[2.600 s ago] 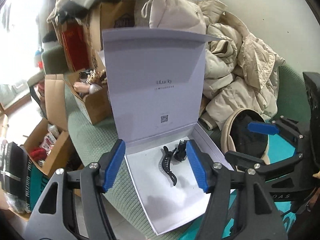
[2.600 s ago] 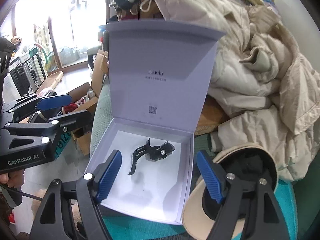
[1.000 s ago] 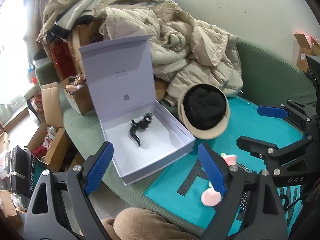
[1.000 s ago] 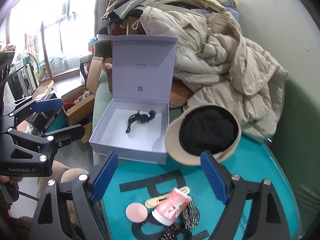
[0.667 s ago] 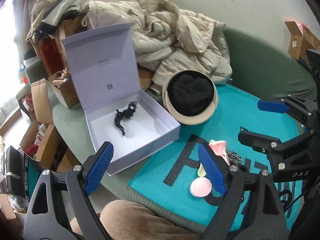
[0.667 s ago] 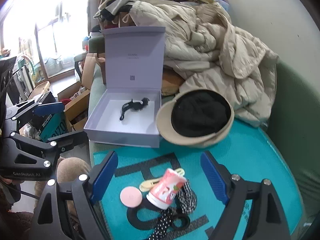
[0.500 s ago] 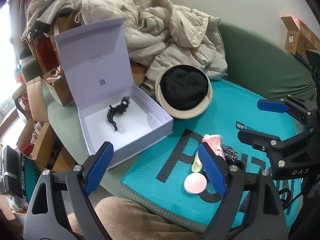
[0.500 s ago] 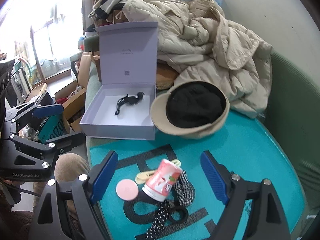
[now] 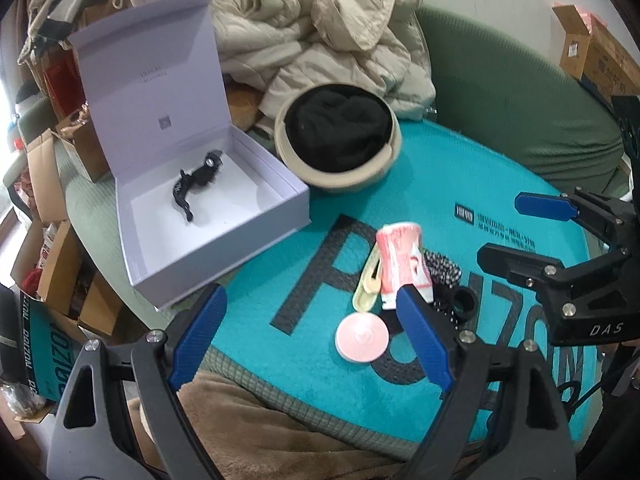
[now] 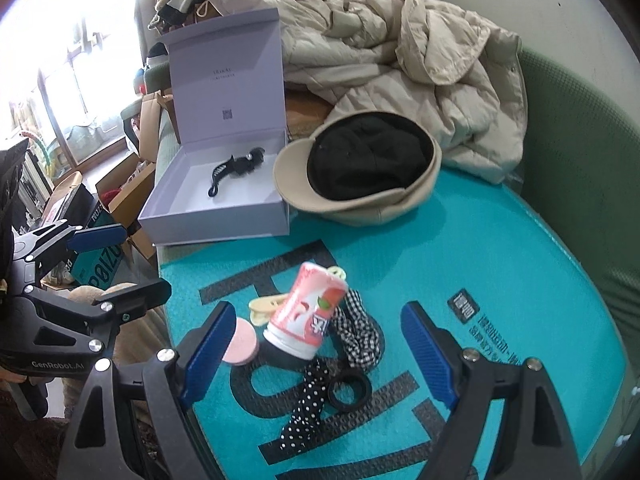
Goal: Organize objects
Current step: 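Withdraw the right gripper from the box back toward the pile, then grasp the pink round compact with the left gripper while the right gripper approaches the black hair tie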
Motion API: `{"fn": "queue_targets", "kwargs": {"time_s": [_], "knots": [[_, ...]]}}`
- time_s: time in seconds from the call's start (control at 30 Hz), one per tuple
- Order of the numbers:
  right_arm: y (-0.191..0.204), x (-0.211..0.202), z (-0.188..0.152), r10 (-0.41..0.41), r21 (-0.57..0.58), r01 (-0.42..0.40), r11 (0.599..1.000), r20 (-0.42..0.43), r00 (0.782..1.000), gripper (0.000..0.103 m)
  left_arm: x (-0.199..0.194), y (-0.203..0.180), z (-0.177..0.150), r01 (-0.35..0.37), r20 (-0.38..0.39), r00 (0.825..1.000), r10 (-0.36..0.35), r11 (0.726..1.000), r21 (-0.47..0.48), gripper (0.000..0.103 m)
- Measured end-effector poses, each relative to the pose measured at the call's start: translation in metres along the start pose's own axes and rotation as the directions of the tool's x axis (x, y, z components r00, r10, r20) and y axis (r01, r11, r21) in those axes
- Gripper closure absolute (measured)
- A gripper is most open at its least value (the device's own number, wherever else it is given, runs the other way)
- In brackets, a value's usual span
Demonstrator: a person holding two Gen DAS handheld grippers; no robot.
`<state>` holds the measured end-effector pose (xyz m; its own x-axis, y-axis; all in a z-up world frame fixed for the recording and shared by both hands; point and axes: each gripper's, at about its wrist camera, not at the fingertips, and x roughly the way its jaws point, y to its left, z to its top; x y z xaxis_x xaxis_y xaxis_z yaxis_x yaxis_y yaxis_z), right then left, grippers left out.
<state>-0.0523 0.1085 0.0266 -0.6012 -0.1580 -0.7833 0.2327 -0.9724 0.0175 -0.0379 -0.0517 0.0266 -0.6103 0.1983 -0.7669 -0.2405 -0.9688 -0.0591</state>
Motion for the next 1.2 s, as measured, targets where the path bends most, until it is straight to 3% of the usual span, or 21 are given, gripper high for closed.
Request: {"fn": "queue_targets", "kwargs": {"time_s": [0.7, 1.2], "knots": [[-0.028, 0.032, -0.05, -0.005, 0.093, 0.012, 0.996, -0.075, 0.997, 0.017, 0.054, -0.015, -0.028, 0.046, -0.17, 0.984, -0.045, 0.999, 0.0, 0.017], [-0.048, 0.05, -0.083, 0.015, 0.147, 0.001, 0.989, -0.107, 0.994, 0.017, 0.078, -0.027, -0.042, 0.129, -0.238, 0.962, -0.133, 0.991, -0.031, 0.017]]}}
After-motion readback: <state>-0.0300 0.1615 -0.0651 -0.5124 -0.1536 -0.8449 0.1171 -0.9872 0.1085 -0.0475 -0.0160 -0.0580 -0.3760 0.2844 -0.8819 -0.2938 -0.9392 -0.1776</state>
